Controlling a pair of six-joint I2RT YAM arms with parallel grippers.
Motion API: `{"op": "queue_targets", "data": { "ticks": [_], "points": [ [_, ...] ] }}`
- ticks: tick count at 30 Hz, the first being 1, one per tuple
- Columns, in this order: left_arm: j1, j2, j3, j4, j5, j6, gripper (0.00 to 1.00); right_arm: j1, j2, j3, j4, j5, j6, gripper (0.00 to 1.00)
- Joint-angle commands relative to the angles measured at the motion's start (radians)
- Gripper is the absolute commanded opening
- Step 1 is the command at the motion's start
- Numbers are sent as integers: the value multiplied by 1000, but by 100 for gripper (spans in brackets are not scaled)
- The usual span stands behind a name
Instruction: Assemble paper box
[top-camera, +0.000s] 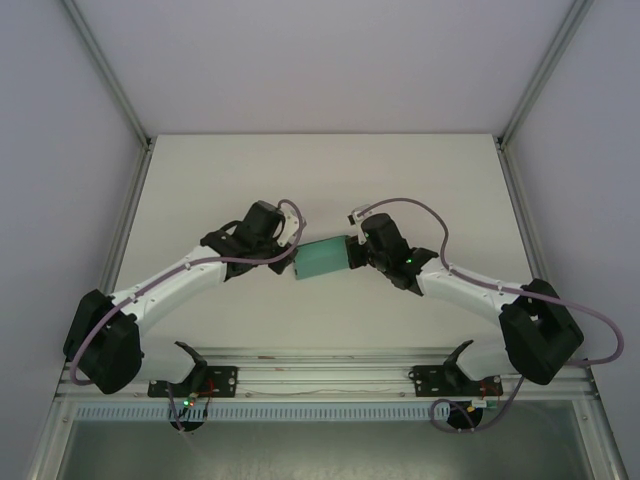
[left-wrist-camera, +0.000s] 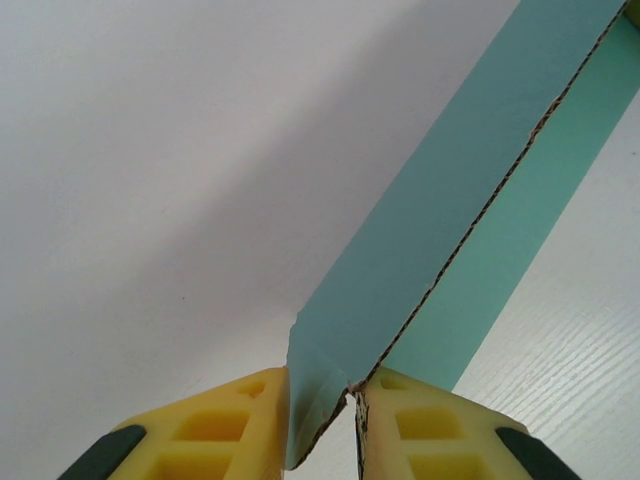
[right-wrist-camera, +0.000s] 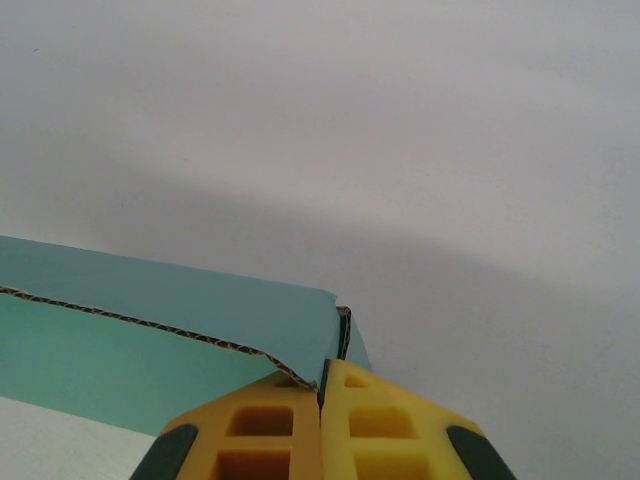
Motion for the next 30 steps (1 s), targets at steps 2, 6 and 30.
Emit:
{"op": "queue_targets", "data": {
  "ticks": [2, 6, 30],
  "points": [
    [1, -2, -25, 11, -34, -2, 23, 12, 13, -8, -141, -36, 4, 0],
    [1, 1, -27, 14, -27, -4, 19, 10, 18, -5, -144, -37, 4, 0],
    [3, 155, 151, -151, 267, -572, 0, 101, -1, -8, -217, 134, 39, 0]
  ]
}}
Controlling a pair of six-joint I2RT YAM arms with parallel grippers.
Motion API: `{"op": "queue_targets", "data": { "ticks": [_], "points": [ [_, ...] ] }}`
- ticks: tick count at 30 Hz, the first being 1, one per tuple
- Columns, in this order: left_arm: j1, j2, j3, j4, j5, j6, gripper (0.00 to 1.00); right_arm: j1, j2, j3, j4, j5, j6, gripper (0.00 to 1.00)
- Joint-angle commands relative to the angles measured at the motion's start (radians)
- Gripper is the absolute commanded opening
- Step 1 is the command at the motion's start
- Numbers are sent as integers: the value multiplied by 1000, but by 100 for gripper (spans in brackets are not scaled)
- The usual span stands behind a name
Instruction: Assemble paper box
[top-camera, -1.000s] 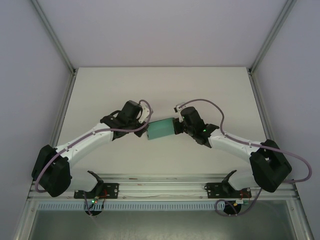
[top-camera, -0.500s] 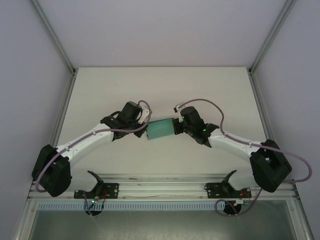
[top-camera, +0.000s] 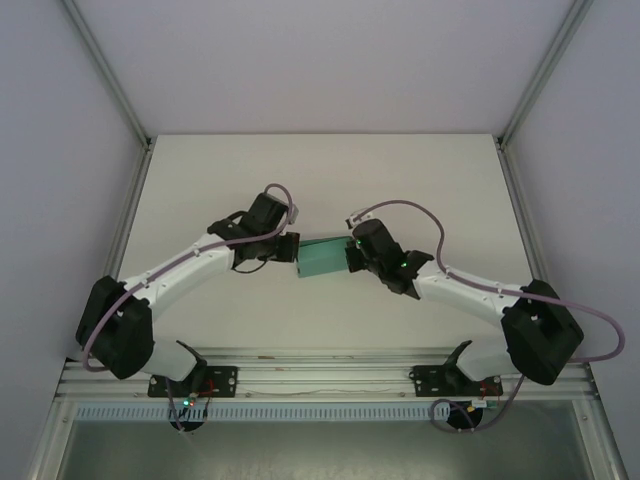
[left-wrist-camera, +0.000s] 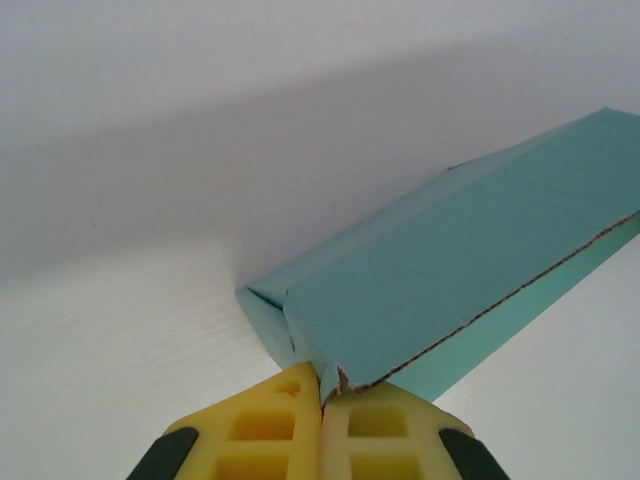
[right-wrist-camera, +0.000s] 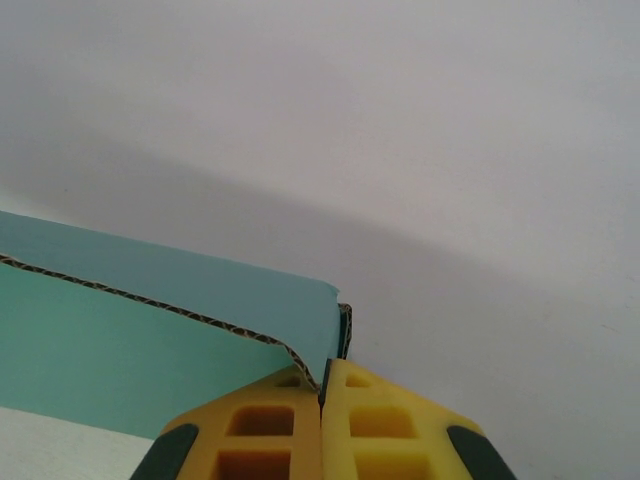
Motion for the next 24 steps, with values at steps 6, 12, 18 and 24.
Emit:
{"op": "queue_targets", "data": {
  "ticks": [6, 12, 18, 24],
  "points": [
    [-10, 84, 129, -155, 152, -76, 0, 31, -10, -39, -136, -31, 26, 0],
    [5, 112, 141, -159, 150, -92, 0, 30, -12, -42, -138, -30, 31, 0],
    [-3, 132, 103, -176, 12, -66, 0, 32, -24, -57, -110, -27, 32, 0],
    [-69, 142, 58, -137, -114, -51, 0, 33, -27, -85, -58, -23, 41, 0]
  ]
}}
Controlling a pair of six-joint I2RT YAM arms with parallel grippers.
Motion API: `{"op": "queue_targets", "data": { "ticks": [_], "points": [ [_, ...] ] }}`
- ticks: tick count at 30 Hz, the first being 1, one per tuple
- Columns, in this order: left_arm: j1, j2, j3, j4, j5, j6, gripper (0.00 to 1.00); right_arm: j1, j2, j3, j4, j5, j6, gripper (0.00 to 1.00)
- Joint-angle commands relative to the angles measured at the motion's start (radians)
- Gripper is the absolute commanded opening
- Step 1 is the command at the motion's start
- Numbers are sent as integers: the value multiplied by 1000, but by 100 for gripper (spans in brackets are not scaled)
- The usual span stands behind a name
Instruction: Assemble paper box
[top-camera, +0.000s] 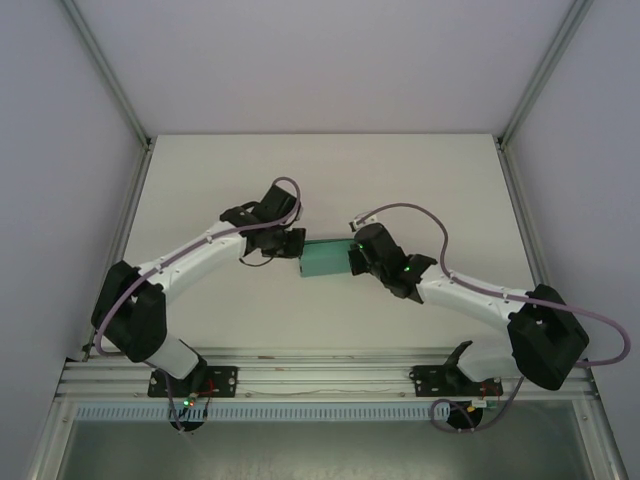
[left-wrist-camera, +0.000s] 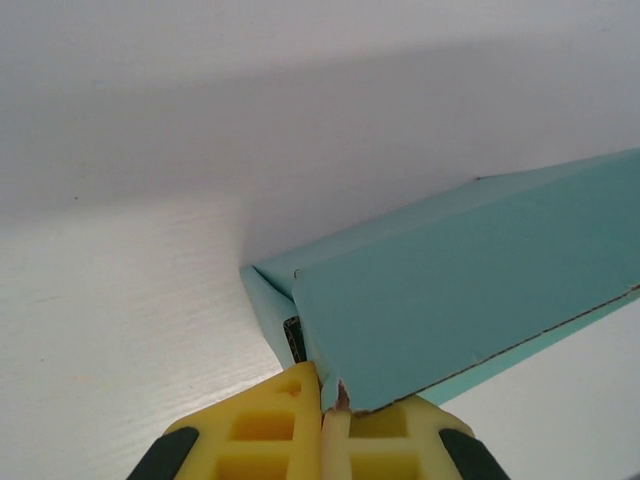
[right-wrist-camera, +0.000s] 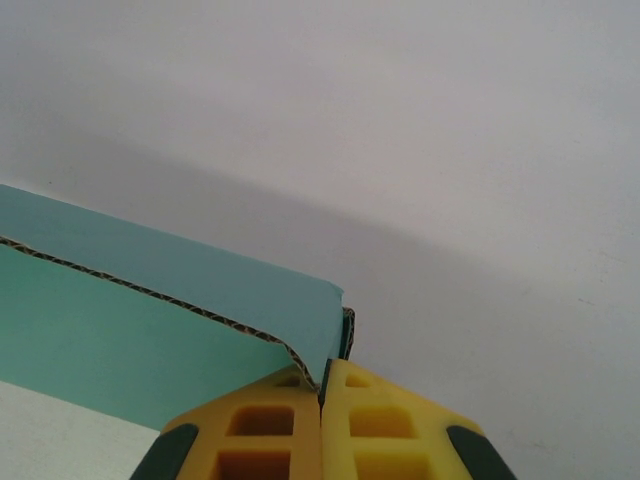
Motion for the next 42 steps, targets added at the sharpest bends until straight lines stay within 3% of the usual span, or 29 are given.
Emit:
{"op": "queue_targets", "data": {
  "ticks": [1, 9, 15, 22, 26, 30, 34, 40, 42],
  "points": [
    [-52, 43, -61, -22, -85, 10, 0, 20, 9, -58, -42, -56, 19, 0],
    [-91, 34, -165, 63, -139, -26, 0, 22, 25, -87, -5, -44, 40, 3],
    [-102, 28, -179, 84, -145, -24, 0, 21, -25, -50, -32, -19, 93, 20],
    [-104, 10, -179, 86, -176, -22, 0, 17, -101, 15, -105, -41, 127, 51],
    [-104, 5, -177, 97, -169, -21, 0, -1, -118, 42, -119, -60, 143, 61],
    [-104, 4, -172, 100, -168, -11, 0, -61, -96, 80, -120, -95, 193, 62],
    [-103, -3, -173, 118, -146, -4, 0, -137, -37, 104, -116, -176, 244, 54],
    [-102, -10, -156, 115, -126, 16, 8, -167, 36, 81, -87, -228, 277, 43],
    [-102, -19, -149, 111, -117, 29, 16, -169, 53, 74, -78, -237, 288, 39]
  ]
}}
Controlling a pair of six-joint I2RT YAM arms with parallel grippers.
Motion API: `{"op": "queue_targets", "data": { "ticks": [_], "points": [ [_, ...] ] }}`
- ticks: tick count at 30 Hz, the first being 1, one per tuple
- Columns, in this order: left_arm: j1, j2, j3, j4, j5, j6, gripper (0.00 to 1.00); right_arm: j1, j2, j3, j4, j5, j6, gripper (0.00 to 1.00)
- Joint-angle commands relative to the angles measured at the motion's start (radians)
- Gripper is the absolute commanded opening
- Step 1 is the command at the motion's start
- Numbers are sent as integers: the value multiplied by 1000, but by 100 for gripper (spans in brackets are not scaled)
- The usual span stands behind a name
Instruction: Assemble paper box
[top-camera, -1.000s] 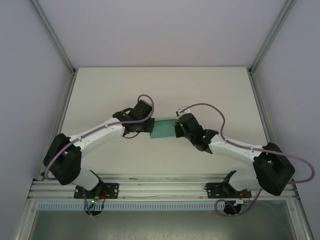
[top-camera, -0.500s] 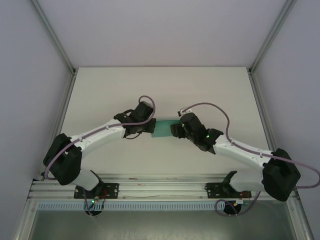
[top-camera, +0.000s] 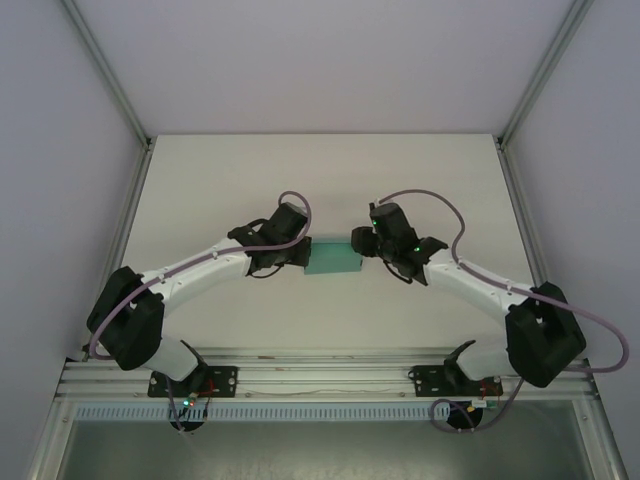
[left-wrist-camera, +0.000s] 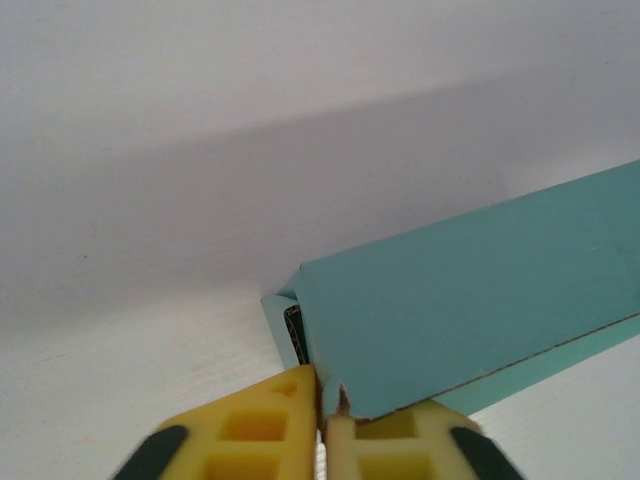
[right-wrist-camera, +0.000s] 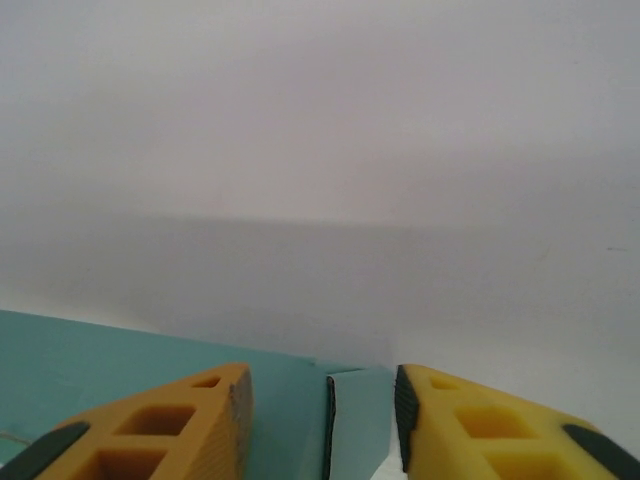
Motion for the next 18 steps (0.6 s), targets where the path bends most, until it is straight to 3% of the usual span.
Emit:
{"op": "queue_targets", "data": {
  "ticks": [1, 5, 9, 13, 17, 18],
  "points": [
    [-9, 21, -21, -89, 61, 27, 18, -5, 29, -21, 9, -36, 39, 38],
    [-9, -9, -9, -116, 73, 63, 32, -5, 38, -34, 6, -22, 49, 37],
    [-6, -37, 8, -141, 102, 111, 56, -6, 34, -52, 3, -24, 56, 35],
    [3, -59, 19, -160, 93, 127, 70, -5, 33, -81, 13, -16, 73, 30],
    [13, -86, 16, -145, 131, 132, 100, -4, 39, -107, 17, 10, 79, 28],
    [14, -93, 16, -142, 146, 135, 100, -5, 42, -114, 16, 12, 72, 27]
  ]
}}
